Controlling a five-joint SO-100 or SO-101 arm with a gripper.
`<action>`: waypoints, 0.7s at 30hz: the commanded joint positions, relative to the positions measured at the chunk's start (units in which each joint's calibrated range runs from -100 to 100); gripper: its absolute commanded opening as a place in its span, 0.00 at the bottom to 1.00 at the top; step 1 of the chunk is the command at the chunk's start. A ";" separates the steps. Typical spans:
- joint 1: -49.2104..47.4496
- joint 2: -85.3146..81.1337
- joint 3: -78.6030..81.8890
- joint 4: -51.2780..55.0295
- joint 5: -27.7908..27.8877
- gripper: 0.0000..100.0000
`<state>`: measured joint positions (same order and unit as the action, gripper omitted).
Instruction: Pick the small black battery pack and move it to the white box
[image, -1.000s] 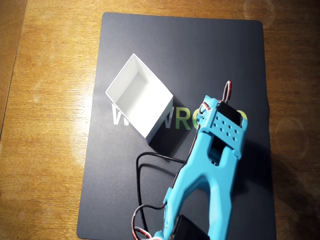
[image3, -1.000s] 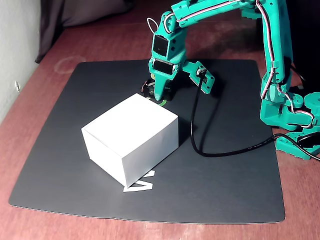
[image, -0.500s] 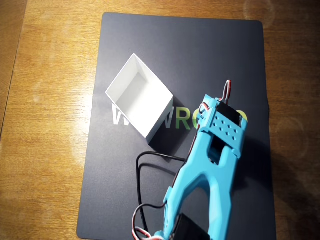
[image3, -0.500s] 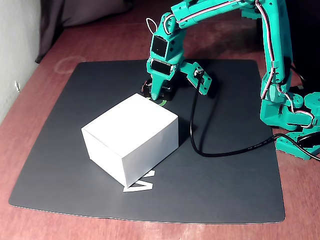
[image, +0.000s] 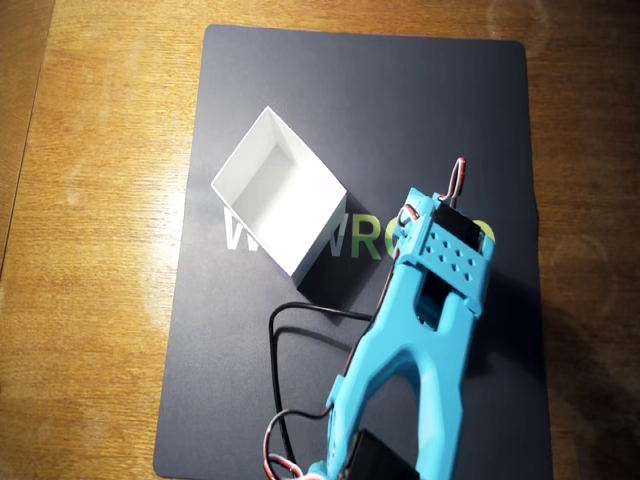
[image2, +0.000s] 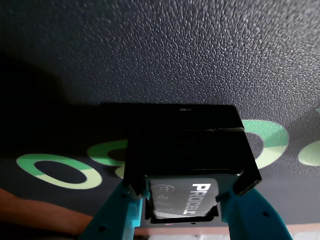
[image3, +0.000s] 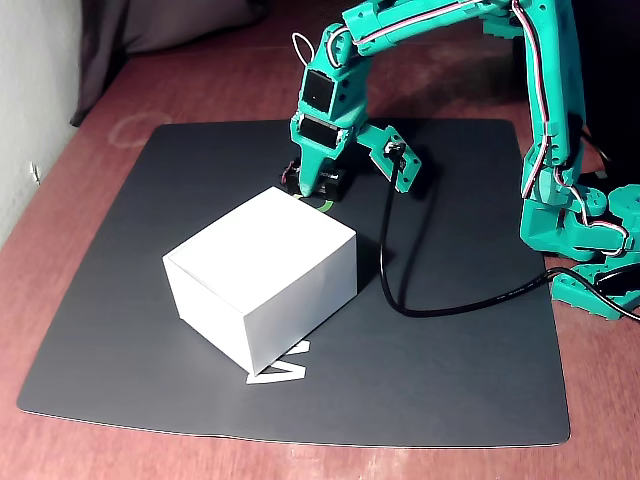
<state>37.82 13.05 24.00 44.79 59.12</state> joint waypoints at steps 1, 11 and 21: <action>-0.11 0.85 0.54 -0.18 -0.30 0.08; 0.59 0.85 0.99 -0.18 -0.25 0.07; 0.59 -0.03 0.35 -0.18 -0.30 0.04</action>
<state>37.82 12.88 24.00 44.79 59.06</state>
